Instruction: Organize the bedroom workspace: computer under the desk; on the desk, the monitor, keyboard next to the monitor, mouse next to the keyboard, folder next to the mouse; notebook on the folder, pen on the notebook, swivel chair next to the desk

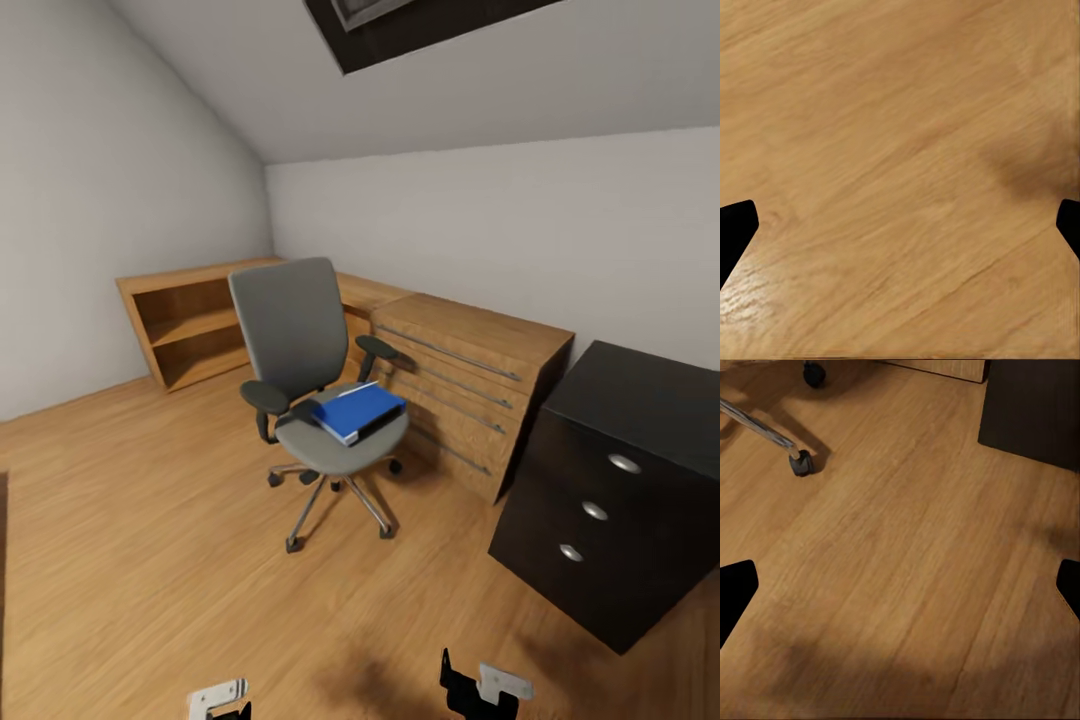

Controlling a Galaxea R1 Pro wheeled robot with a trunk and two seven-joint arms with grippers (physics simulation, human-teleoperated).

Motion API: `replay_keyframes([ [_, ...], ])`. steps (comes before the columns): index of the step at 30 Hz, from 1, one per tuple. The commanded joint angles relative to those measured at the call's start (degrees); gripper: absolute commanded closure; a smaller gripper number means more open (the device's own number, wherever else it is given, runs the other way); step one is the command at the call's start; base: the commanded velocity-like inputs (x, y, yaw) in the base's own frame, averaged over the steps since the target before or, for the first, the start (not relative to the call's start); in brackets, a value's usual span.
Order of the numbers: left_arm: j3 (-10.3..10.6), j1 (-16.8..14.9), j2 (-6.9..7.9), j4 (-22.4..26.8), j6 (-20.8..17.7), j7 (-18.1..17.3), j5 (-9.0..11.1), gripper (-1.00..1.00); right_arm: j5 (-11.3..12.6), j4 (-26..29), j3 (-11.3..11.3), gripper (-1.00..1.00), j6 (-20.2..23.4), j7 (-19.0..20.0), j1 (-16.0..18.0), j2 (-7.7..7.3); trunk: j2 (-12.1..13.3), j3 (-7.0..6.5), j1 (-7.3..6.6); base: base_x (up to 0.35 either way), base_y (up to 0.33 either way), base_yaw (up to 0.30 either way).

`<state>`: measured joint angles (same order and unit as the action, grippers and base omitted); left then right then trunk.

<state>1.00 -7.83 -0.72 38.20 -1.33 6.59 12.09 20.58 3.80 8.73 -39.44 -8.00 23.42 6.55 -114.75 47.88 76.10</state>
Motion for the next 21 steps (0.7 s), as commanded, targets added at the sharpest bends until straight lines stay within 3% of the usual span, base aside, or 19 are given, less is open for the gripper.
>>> replay_keyframes([
  [1,0.4,0.0,0.02,0.0,-0.1,0.3,0.4,-1.0,0.3,-0.1,0.5,-1.0,-0.1,-0.4,0.0,0.04,0.4,-0.09,-0.24,-0.059,0.0,-0.237],
  [7,1.4,0.0,0.02,-0.3,0.0,0.5,0.6,-1.0,0.3,-0.1,0.5,-1.0,-0.1,-0.3,0.0,0.11,2.8,-0.84,-1.56,-0.026,0.0,-0.222],
  [21,1.7,0.0,0.14,-3.5,0.1,0.5,0.9,-1.0,0.2,-0.5,0.5,-1.0,-0.1,-0.1,0.0,0.13,8.4,-3.24,-4.64,-0.002,0.0,-0.282],
])
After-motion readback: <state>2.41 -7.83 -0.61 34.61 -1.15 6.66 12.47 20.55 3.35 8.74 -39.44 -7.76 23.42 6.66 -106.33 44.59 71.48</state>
